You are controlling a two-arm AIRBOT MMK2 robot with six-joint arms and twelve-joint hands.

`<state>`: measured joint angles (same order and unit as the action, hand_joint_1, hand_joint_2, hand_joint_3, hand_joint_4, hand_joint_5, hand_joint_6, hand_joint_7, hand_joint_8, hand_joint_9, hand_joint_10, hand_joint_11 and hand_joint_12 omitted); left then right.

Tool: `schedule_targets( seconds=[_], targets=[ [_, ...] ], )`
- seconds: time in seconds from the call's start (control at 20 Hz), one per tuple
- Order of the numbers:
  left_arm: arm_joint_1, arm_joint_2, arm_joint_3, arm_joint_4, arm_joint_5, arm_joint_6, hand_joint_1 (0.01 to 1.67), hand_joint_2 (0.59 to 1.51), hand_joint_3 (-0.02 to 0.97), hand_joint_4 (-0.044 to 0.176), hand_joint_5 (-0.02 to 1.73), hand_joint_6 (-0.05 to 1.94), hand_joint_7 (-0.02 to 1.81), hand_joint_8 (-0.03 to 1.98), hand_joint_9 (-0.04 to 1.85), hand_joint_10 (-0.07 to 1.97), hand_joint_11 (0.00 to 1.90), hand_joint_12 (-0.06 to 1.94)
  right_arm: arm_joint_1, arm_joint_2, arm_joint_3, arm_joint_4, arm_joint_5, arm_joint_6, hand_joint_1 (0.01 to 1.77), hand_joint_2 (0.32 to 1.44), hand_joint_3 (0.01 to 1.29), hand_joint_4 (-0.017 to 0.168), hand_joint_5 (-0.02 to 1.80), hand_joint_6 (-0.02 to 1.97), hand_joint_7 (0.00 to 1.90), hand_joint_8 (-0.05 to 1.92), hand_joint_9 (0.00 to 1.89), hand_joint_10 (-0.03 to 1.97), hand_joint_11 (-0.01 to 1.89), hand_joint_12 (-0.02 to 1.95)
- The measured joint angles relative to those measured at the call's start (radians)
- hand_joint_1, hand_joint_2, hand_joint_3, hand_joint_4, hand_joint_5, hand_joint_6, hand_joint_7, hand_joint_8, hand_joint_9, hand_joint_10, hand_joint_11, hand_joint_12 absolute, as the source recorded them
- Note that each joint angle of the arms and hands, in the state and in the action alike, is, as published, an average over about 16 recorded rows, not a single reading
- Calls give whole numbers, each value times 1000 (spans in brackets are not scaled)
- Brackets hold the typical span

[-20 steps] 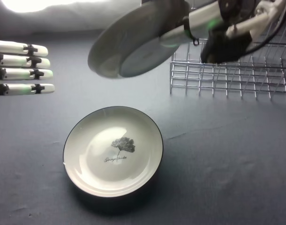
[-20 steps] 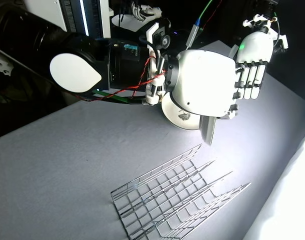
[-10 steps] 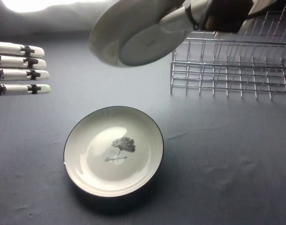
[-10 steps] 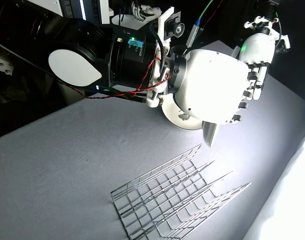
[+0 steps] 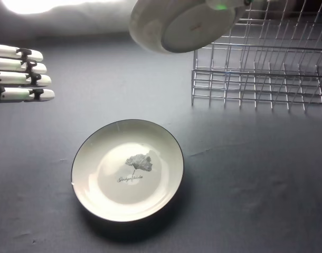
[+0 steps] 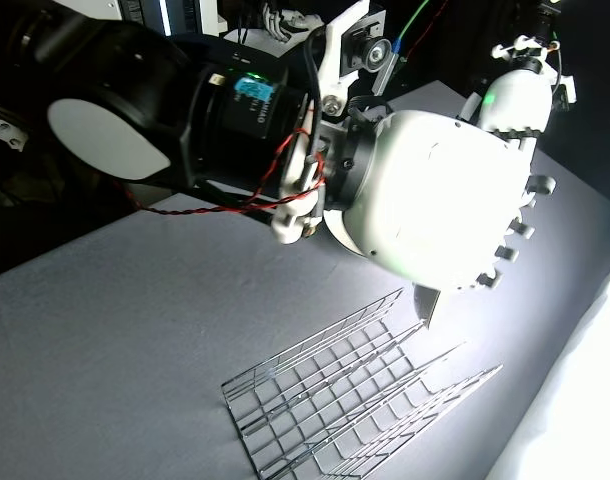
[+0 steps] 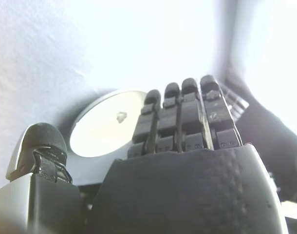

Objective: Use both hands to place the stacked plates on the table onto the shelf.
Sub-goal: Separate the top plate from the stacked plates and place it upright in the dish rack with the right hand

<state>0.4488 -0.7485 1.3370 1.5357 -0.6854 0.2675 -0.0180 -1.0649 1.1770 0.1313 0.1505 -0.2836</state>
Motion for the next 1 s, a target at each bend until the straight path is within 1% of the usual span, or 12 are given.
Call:
schedule_targets(
  seconds=[0.1,0.25,0.35,0.45,0.6,0.8,1.0],
  targets=[
    [-3,-10,13,1,-32,-48,18,1136,12,2,18,3,18,12,17,20,15,0,7,9,8,11,-13,-1,1377,1004,14,-9,947,965,1060,833,1011,917,863,881],
    [-6,-30,39,6,-95,-114,19,1138,14,2,19,3,17,12,17,20,15,0,15,20,20,25,-28,-2,1378,1007,14,-9,944,966,1056,839,1008,918,858,893],
    [-7,-46,58,11,-144,-145,20,1140,15,2,20,3,17,12,16,20,15,0,19,26,28,36,-35,-2,1379,1009,14,-9,941,966,1053,838,1007,918,858,899],
    [-5,-64,78,19,-199,-165,20,1142,17,3,20,3,16,11,16,20,15,0,20,30,36,48,-39,-2,1379,1009,14,-9,939,966,1053,836,1008,917,860,904],
    [0,-95,111,31,-287,-178,21,1143,18,2,20,3,16,11,15,20,15,0,19,35,47,60,-42,-2,1380,1010,14,-9,935,967,1052,834,1006,921,863,910],
    [11,-138,159,48,-400,-179,21,1146,20,3,20,3,16,10,15,20,15,0,10,48,56,74,-43,-2,1381,1010,14,-8,933,968,1051,835,1006,922,864,914],
    [32,-179,202,69,-495,-179,22,1147,20,3,20,3,19,9,16,20,15,0,-11,67,58,82,-40,-2,1382,1011,14,-8,932,971,1047,840,1007,928,863,921]
  ],
)
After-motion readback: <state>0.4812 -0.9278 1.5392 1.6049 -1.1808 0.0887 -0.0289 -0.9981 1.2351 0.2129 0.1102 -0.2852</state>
